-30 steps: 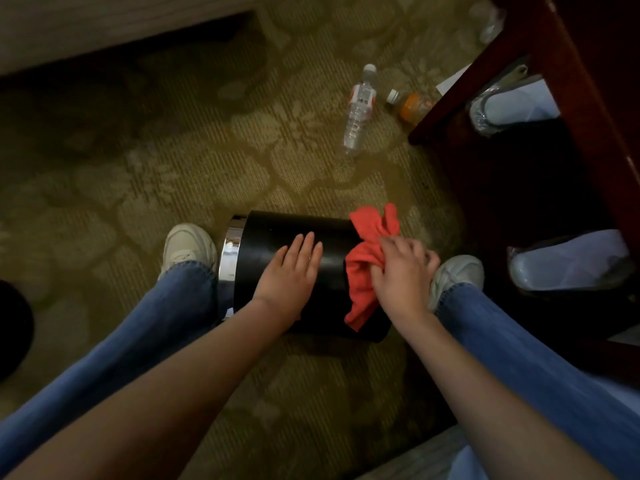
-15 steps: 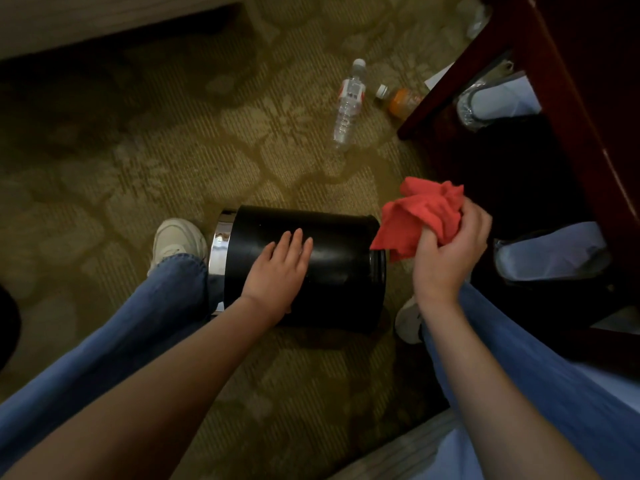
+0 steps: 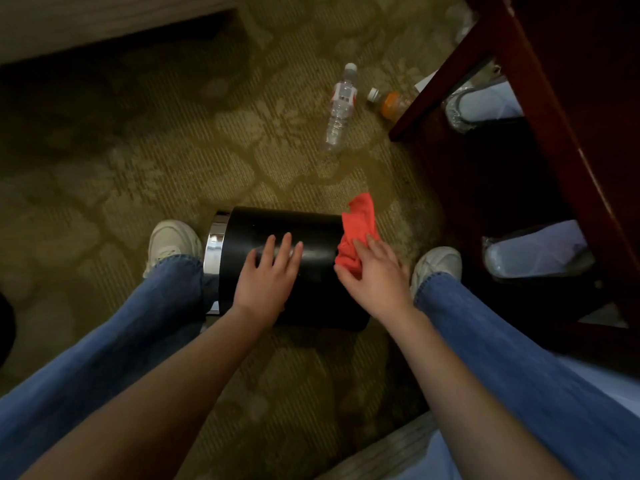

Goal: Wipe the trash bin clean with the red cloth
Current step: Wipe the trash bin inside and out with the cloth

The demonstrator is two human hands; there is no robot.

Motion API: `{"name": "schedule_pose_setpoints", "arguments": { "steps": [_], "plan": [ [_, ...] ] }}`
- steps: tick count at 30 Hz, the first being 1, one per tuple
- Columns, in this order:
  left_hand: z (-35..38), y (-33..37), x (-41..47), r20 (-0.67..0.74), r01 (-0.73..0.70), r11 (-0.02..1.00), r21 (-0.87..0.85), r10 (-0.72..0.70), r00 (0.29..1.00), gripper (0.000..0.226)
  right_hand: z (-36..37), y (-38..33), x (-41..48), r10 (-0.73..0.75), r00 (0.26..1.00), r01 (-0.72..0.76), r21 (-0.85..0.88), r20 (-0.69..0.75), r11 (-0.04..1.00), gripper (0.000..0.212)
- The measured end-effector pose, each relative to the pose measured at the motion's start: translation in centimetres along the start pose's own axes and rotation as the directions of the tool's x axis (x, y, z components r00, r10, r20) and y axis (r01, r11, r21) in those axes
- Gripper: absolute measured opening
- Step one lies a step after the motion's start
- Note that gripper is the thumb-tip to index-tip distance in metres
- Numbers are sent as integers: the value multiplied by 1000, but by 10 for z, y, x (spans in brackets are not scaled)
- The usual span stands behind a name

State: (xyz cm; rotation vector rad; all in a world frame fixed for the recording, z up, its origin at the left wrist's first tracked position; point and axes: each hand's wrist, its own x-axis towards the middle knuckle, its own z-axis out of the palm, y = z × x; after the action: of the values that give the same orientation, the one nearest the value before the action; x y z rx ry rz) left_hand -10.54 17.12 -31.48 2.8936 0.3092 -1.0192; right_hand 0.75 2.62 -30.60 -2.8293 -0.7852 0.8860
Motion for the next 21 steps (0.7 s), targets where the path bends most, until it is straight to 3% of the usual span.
{"name": "schedule_pose_setpoints", "arguments": {
  "steps": [5, 15, 21],
  "plan": [
    [2, 3, -2, 6, 57, 996, -63, -56, 998, 88, 5, 6, 11, -5, 998, 4, -11, -58, 1000, 48],
    [-1, 1, 7, 56, 66, 992, -104, -60, 997, 90, -1, 2, 57, 4, 998, -5, -17, -63, 1000, 38],
    [4, 0, 6, 52, 59, 994, -92, -55, 997, 89, -17, -2, 110, 87, 982, -97, 51, 167, 994, 38]
  ]
}}
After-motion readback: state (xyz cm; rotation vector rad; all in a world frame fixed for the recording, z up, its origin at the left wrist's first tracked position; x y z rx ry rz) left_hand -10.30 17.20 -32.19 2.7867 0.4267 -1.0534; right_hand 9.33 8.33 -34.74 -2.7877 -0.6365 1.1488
